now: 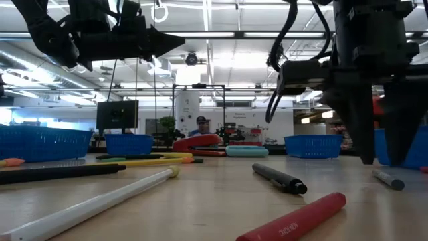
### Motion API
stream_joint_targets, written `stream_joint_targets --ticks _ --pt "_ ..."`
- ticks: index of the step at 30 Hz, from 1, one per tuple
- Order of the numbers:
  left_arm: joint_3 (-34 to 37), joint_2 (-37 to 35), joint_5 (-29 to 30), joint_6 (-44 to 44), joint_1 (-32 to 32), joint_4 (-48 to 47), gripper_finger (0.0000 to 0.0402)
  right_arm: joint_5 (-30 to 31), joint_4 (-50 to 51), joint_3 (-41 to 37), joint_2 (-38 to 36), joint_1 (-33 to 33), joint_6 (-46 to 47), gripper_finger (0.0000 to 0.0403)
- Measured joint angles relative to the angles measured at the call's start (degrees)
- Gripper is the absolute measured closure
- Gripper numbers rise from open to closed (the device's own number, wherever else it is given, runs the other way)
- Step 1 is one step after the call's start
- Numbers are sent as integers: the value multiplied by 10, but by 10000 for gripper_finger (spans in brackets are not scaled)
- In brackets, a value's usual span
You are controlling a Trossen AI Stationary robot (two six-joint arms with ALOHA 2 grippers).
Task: Sort crayons/erasers/pens/pencils in bins
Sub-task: Put the gray crayon into the top right bin
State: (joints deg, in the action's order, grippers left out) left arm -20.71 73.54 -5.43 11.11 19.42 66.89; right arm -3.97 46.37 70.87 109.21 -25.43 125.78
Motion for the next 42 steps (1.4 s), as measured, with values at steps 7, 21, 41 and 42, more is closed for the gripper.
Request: stream_joint_targets --ticks 7,21,41,42 --pt "0 0 0 0 0 -6 389 -5 3 0 4 0 -4 301" --pt "0 0 0 0 0 -8 390 -7 14 0 23 0 -58 315" --pt "0 0 0 0 0 -9 386 74 18 0 20 15 -150 364" --pt "0 0 0 0 0 -9 383 76 21 0 17 17 -159 364"
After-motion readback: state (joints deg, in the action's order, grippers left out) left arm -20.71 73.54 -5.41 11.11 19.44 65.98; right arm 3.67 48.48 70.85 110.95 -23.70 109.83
